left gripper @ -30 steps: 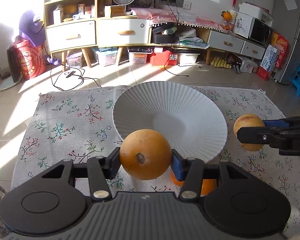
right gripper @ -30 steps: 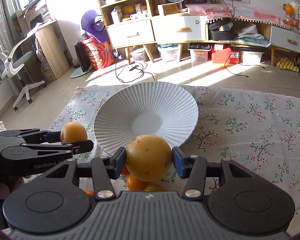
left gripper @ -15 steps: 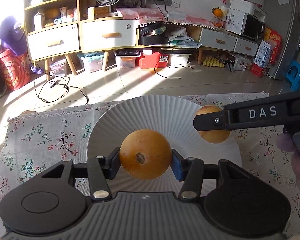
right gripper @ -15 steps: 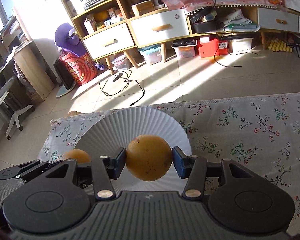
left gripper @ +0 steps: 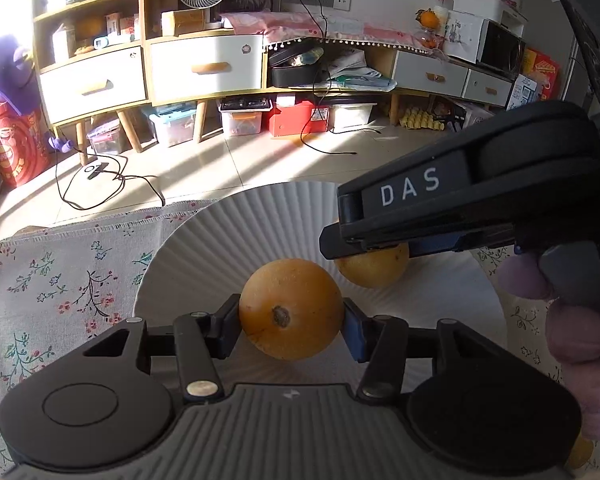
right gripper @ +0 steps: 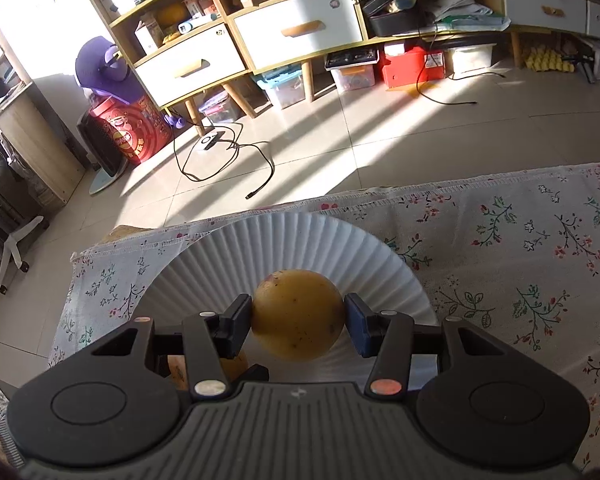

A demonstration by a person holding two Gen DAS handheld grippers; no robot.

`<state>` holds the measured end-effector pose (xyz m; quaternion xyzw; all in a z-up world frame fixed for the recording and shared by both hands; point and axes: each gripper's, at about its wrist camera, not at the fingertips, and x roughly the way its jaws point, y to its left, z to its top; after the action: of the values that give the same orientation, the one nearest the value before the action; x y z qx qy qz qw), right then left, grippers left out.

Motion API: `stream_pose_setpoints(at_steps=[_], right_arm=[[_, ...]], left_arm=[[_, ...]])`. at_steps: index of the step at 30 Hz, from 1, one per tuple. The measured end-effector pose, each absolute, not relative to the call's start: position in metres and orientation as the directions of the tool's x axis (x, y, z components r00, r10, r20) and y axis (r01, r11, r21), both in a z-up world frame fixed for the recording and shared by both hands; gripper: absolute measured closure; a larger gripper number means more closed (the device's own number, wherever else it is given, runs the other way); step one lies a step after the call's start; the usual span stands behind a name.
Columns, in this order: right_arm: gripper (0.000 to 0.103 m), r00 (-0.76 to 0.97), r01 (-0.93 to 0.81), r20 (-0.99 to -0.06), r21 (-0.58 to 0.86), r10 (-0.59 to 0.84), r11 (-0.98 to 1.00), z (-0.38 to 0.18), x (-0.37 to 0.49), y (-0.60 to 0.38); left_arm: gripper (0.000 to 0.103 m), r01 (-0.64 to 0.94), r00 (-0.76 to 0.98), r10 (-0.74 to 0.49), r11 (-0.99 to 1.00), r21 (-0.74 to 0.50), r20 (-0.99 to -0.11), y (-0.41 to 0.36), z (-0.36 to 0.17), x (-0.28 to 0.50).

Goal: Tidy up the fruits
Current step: 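Carry both held citrus into the white bowl and open both tools, then lift both tools out of the bowl back over the fruits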

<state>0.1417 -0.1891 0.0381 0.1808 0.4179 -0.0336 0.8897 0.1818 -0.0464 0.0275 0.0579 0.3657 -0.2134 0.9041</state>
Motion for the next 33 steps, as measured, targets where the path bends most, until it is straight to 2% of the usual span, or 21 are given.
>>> stream_pose_setpoints(at_steps=[13, 15, 17, 20, 22, 24, 29, 33], right_arm=[[0.056, 0.639, 0.201, -0.763, 0.291, 0.1, 0.935, 0.036, 0.149, -0.186], [0.055, 0.636, 0.202, -0.764, 0.297, 0.105, 0.933, 0.037, 0.15, -0.186], [0.055, 0.64, 0.203, -0.761, 0.302, 0.108, 0.931, 0.039, 0.149, -0.187], [0.047, 0.65, 0.188, -0.752, 0.297, 0.108, 0.936, 0.045, 0.146, -0.186], [0.034, 0.659, 0.185, -0.746, 0.29, 0.1, 0.939, 0.05, 0.143, -0.186], [0.026, 0.665, 0.185, -0.741, 0.286, 0.095, 0.94, 0.055, 0.14, -0.186], [0.018, 0.672, 0.176, -0.735, 0.277, 0.09, 0.945, 0.065, 0.128, -0.187], [0.012, 0.678, 0.162, -0.73, 0.253, 0.079, 0.954, 0.072, 0.118, -0.188]], left_arm=[[0.057, 0.447, 0.657, -0.337, 0.895, -0.011, -0.674, -0.054, 0.026, 0.188], [0.055, 0.461, 0.649, -0.342, 0.887, -0.006, -0.68, -0.054, 0.025, 0.189], [0.036, 0.466, 0.651, -0.343, 0.885, 0.0, -0.677, -0.054, 0.026, 0.187], [0.026, 0.466, 0.655, -0.349, 0.885, -0.005, -0.67, -0.051, 0.03, 0.183], [0.023, 0.466, 0.653, -0.349, 0.885, -0.008, -0.672, -0.051, 0.033, 0.18], [0.019, 0.464, 0.656, -0.345, 0.886, -0.002, -0.672, -0.05, 0.037, 0.176], [0.009, 0.451, 0.666, -0.33, 0.893, 0.009, -0.669, -0.047, 0.047, 0.165], [0.007, 0.446, 0.665, -0.333, 0.895, -0.003, -0.669, -0.044, 0.054, 0.154]])
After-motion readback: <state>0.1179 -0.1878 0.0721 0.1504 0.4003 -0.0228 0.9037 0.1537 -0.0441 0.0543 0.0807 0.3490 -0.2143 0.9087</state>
